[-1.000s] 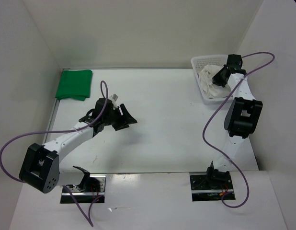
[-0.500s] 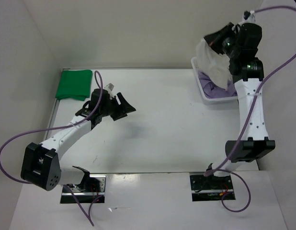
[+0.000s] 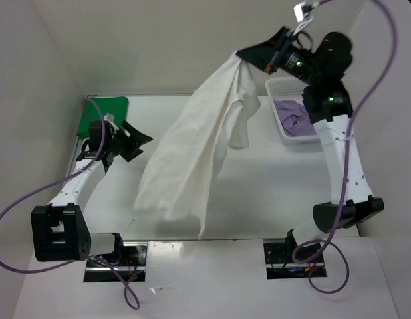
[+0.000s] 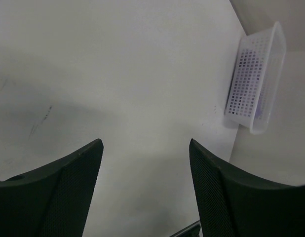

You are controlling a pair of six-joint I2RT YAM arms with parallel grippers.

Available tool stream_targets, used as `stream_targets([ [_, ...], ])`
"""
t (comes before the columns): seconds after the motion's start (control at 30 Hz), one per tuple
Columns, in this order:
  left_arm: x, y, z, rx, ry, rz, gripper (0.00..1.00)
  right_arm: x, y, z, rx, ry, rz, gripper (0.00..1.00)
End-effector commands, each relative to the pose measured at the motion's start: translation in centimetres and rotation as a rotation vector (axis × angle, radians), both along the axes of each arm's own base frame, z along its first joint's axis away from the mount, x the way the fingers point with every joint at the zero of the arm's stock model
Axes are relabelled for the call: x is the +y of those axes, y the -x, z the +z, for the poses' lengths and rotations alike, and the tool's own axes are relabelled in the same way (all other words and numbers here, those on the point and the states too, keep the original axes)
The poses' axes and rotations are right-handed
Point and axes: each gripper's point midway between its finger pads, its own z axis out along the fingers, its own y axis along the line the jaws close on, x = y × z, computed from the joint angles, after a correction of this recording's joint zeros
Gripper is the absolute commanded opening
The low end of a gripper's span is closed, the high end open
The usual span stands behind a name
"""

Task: Fold and stack the t-shirts
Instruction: Move the tshirt to the center of the board

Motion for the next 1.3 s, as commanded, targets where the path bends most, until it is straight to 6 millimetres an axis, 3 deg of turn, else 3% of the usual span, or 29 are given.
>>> stream_targets([
  [0.0,0.5,1.0,0.3,-0.012,0.031,-0.015,0.78,0.4,-6.9,-12.6,0.256,0.085,-0.042,0.01],
  [0.03,0.8,1.3,-0.3,0.005,0.023,-0.012,0.78,0.6,-7.8,-15.4,0.294,0.093,-0.041,0.03],
  [0.07,1.5,1.1,-0.2,-0.007,0.000,0.011,0.78,0.3,-9.0,-21.7,0.433,0.116,-0.083,0.03],
  [0.13,2.0,1.7,-1.5,0.025,-0.045,0.009,0.78,0.3,-9.8,-27.5,0.552,0.154,-0.091,0.03],
  [0.17,2.0,1.7,-1.5,0.022,-0.053,0.004,0.78,0.3,-10.0,-32.7,0.669,0.181,-0.088,0.03],
  [0.23,2.2,2.3,-2.7,0.043,-0.078,-0.006,0.78,0.4,-9.5,-38.8,0.828,0.233,-0.126,0.03],
  [0.27,2.2,2.5,-3.2,0.059,-0.087,-0.015,0.77,-0.7,-10.0,-40.5,0.854,0.269,-0.214,0.03],
  [0.33,1.4,3.3,-4.5,0.091,-0.154,-0.064,0.77,-1.2,-8.9,-43.4,0.923,0.317,-0.253,0.03],
  [0.43,0.0,4.5,-5.6,0.136,-0.208,-0.135,0.77,-3.0,-8.7,-44.4,0.937,0.358,-0.363,0.05],
  [0.53,-3.0,6.4,-7.0,0.192,-0.259,-0.246,0.77,-3.9,-8.0,-45.0,0.952,0.403,-0.401,0.06],
  [0.57,-4.9,7.5,-7.6,0.211,-0.277,-0.311,0.77,-4.1,-7.9,-45.2,0.959,0.410,-0.413,0.06],
  [0.67,-7.4,10.1,-9.7,0.284,-0.329,-0.406,0.80,-4.4,-7.8,-45.4,0.967,0.416,-0.425,0.06],
  [0.77,-8.8,12.2,-12.6,0.381,-0.370,-0.476,0.82,-4.6,-7.7,-45.6,0.967,0.431,-0.431,0.08],
  [0.93,-11.0,13.8,-15.5,0.454,-0.415,-0.585,0.77,-4.8,-7.7,-45.9,0.968,0.444,-0.439,0.08],
  [1.0,-11.6,13.7,-16.5,0.458,-0.437,-0.610,0.70,-4.8,-7.7,-45.9,0.968,0.444,-0.439,0.08],
  [1.03,-11.7,13.6,-16.9,0.463,-0.439,-0.610,0.56,-4.7,-7.6,-45.4,0.960,0.438,-0.431,0.08],
  [1.1,-11.7,13.1,-17.8,0.465,-0.459,-0.612,0.40,-4.8,-7.8,-45.2,0.954,0.426,-0.427,0.08],
  [1.17,-11.4,10.6,-17.5,0.416,-0.519,-0.555,0.19,-4.6,-7.7,-45.1,0.961,0.417,-0.420,0.08],
  [1.2,-11.3,9.9,-17.1,0.398,-0.535,-0.537,0.14,-5.1,-7.8,-45.0,0.956,0.409,-0.430,0.08],
  [1.27,-11.0,5.8,-15.8,0.344,-0.523,-0.469,0.07,-5.2,-7.1,-45.7,0.979,0.409,-0.431,0.08],
])
